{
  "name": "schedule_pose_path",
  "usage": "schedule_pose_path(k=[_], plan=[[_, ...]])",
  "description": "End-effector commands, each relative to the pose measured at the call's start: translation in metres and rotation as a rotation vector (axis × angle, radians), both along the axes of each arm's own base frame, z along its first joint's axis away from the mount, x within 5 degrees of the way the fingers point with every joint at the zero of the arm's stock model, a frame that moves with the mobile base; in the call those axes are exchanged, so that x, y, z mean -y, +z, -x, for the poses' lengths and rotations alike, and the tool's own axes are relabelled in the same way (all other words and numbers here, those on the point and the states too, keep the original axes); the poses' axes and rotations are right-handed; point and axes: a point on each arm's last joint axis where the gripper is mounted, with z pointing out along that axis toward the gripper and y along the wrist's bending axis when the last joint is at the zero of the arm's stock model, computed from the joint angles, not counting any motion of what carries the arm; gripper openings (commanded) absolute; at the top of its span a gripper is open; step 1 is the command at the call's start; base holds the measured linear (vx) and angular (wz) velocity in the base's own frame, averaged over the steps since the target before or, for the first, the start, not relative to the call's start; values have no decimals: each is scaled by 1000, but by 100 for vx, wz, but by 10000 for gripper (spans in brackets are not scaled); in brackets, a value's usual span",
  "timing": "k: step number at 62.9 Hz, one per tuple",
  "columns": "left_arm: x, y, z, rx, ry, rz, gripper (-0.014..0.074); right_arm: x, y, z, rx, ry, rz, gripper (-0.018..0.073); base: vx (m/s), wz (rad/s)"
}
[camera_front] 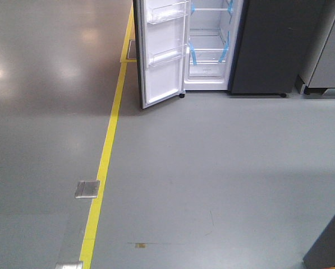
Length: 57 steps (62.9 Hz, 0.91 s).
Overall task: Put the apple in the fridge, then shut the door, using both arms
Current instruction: 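Drive the base up to the open refrigerator door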
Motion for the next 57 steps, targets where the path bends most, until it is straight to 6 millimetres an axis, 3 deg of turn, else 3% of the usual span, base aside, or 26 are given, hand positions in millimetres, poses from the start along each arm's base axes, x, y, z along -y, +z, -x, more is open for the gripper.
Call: schedule_pose_path(k=[1, 57], plan=[[0, 1, 1, 69, 1, 12, -6, -2, 14, -3, 65, -13, -61, 374, 33, 3], [0, 1, 1, 69, 1, 12, -6, -2, 14, -3, 65, -13, -61, 374, 34, 2]])
